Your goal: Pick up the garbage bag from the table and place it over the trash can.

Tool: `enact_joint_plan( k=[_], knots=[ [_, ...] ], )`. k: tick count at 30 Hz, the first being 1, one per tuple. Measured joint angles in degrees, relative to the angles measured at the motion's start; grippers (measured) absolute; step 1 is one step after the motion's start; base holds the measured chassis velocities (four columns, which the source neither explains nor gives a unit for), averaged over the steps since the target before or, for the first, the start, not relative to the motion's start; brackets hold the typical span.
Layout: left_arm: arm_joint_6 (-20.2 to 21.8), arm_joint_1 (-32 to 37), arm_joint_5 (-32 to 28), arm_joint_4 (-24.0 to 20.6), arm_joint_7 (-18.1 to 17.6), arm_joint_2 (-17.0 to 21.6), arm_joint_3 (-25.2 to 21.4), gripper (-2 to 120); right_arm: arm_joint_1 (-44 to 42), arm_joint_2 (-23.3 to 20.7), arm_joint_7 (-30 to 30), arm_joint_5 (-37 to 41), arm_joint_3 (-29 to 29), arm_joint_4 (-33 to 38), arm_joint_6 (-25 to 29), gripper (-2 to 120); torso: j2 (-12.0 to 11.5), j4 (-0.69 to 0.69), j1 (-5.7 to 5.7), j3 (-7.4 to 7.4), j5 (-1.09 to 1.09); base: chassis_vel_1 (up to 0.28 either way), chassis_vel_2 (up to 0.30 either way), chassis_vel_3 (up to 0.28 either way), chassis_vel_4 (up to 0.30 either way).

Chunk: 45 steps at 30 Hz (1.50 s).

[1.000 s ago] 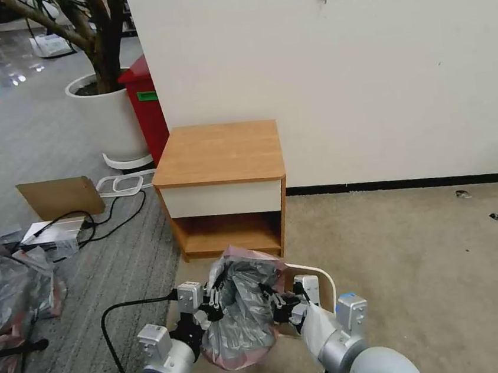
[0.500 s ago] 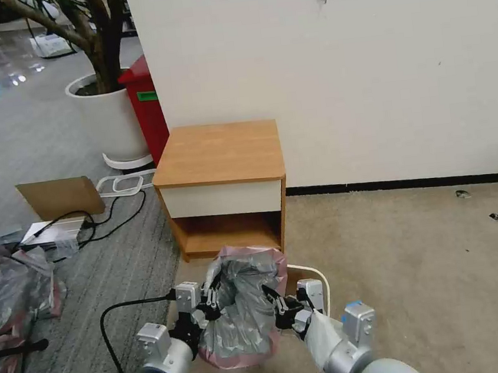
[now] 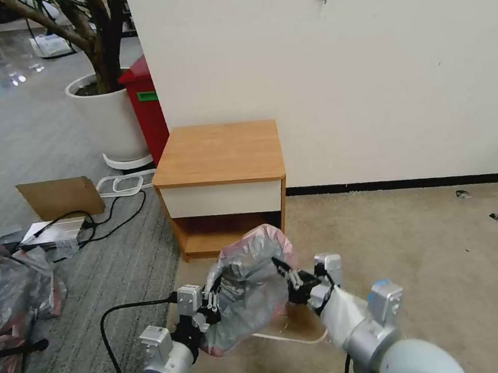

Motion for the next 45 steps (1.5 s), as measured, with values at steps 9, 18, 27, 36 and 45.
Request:
enact_joint_plan(
  k=[9,18,27,36,45],
  knots=[
    [-2.05,0.68,-0.19,-0.48,0.10,0.06,-0.46,4,-0.56,-2.71,0.07,0.96,2.97,-1.14,0.90,0,0.00,0.00,0.00,0.00,0.00,0.000,0.000,0.000,0.000],
    [-5.03,1.06,-1.36,0.23,1.19,-0.04,-0.76,4,-2.85,-5.37,0.08,0.96,6.81,-1.08,1.87,0,0.00,0.00,0.00,0.00,0.00,0.000,0.000,0.000,0.000],
    [-5.08,0.57,-3.29,0.23,1.19,-0.05,-1.31,4,-5.09,-6.79,0.08,0.76,9.52,-0.70,2.60,0,0.00,0.00,0.00,0.00,-0.01,0.000,0.000,0.000,0.000],
    [-5.05,0.23,-4.28,0.08,0.92,-0.17,-1.75,4,-6.55,-6.93,0.06,-0.51,9.86,-0.80,3.21,0,0.00,0.00,0.00,0.00,0.00,0.000,0.000,0.000,0.000],
    [-4.71,-0.26,-5.83,0.01,0.75,-0.54,-2.26,4,-8.53,-7.97,-0.12,-1.30,11.85,-0.97,3.82,0,0.00,0.00,0.00,0.00,0.00,0.000,0.000,0.000,0.000]
  ],
)
